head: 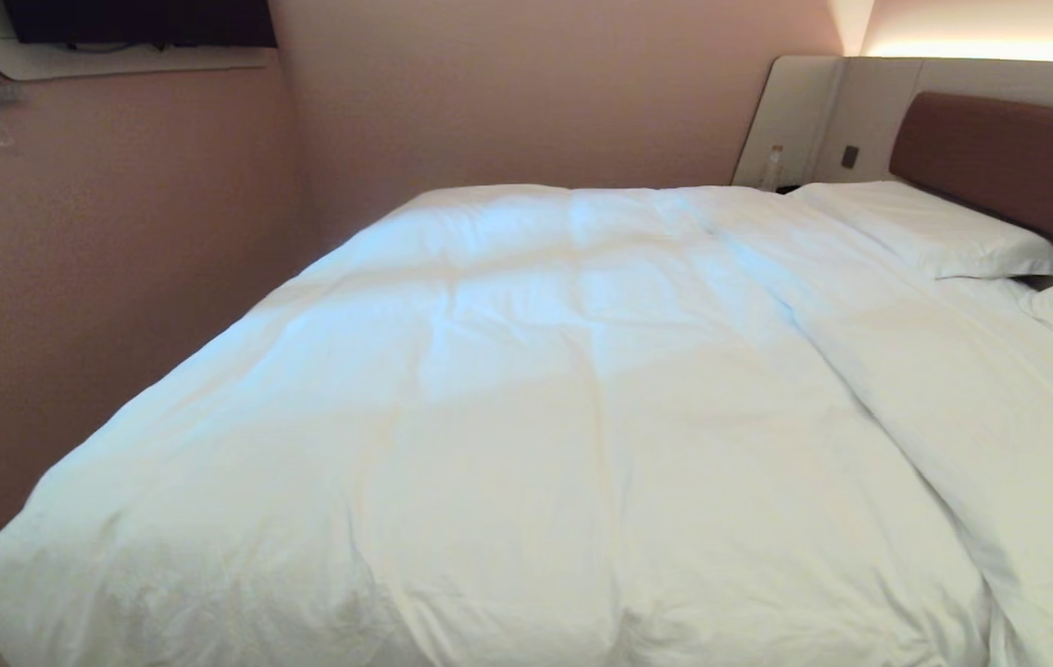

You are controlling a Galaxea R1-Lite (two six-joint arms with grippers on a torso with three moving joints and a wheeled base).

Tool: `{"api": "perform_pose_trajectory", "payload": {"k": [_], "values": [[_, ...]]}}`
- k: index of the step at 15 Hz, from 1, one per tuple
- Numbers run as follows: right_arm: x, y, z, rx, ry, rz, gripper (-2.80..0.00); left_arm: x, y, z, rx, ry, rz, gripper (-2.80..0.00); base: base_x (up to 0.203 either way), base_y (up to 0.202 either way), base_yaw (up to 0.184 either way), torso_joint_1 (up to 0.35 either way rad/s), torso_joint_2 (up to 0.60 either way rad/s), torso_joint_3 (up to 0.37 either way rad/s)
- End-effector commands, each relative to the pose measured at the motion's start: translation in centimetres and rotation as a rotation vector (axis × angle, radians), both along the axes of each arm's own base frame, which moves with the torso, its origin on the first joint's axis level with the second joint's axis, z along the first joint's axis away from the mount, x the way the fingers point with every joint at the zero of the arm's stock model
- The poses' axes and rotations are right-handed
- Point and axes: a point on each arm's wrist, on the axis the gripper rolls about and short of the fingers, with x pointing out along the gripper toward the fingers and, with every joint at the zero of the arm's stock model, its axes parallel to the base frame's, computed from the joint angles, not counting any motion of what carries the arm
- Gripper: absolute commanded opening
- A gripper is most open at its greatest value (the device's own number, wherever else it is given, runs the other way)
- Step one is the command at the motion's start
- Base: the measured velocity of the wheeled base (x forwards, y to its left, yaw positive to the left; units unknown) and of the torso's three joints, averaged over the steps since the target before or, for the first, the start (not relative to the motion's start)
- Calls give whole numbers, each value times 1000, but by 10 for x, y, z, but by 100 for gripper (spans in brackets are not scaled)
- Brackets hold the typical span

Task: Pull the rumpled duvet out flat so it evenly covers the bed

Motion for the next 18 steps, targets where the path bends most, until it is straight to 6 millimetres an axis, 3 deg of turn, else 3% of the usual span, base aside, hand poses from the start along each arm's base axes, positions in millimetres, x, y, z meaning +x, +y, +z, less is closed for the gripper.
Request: {"api": "perform_pose_trajectory", "payload": {"k": [1, 5, 18], "values": [[0, 0, 0, 0, -1, 0, -280, 0, 0, 0, 0, 0, 1, -280, 0, 0, 0, 288, -466, -273], [0, 0, 0, 1, -1, 0, -280, 0, 0, 0, 1, 0, 1, -280, 0, 0, 0, 180, -354, -196], [0, 0, 0, 1, -1, 0, -280, 0, 0, 0, 0, 0, 0, -280, 0, 19, -1, 6, -10, -7]]}}
